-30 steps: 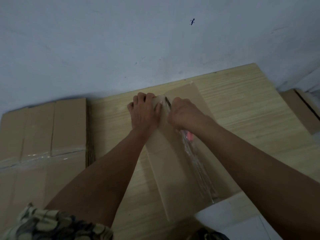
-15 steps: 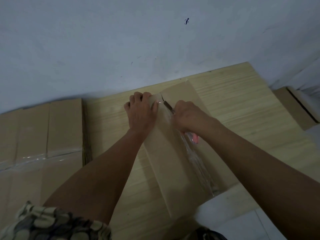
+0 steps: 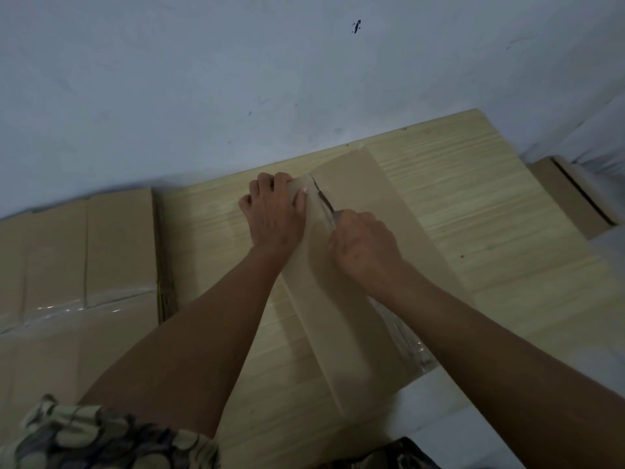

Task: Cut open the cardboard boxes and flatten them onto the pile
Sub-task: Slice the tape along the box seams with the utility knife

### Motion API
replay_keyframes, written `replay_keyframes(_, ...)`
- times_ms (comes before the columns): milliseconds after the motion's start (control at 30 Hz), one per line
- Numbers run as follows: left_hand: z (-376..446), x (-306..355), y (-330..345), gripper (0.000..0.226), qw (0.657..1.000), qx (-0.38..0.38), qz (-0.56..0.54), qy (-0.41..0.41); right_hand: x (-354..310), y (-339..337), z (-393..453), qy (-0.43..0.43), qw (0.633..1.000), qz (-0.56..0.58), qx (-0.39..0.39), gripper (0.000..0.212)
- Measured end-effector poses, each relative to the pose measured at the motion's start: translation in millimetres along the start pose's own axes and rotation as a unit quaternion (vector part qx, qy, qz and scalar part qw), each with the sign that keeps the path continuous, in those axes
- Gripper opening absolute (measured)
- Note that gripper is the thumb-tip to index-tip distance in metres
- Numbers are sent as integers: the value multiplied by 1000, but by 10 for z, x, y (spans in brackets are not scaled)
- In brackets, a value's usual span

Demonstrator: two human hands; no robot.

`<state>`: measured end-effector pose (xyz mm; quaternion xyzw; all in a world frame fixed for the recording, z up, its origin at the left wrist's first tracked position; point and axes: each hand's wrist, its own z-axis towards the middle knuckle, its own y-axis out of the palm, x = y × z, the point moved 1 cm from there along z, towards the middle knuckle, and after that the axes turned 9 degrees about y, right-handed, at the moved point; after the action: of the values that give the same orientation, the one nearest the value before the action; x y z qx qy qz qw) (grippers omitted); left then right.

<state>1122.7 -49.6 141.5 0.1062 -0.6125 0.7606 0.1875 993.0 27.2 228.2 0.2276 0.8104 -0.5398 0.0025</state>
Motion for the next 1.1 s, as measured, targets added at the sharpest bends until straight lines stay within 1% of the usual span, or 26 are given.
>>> replay_keyframes(167, 8, 25, 3, 38, 1000, -2, 11, -2, -36, 77, -7, 13, 1000, 9, 21, 29)
replay_keyframes(300, 15, 46, 13, 37, 1000, 5, 10, -16, -84, 69, -7, 23, 998, 48, 12, 33)
replay_keyframes(467, 14, 40, 9, 37, 1000, 0, 14, -21, -89, -1, -9, 9, 997, 76, 22, 34)
replay_keyframes(700, 8, 35, -10, 37, 1000, 5, 3, -20, -122, -154, 152, 12, 999, 47, -7, 34)
replay_keyframes(900, 12, 32, 7, 38, 1000, 10, 2, -18, -139, -142, 145, 18, 1000, -11, 5, 29)
replay_keyframes(1033, 9, 36, 7, 38, 1000, 7, 11, -19, -257, -275, 138, 7, 999, -23, -27, 29)
replay_keyframes(1100, 3, 34, 4, 38, 1000, 5, 9, -19, -274, -368, 119, 12, 998, -44, -53, 18)
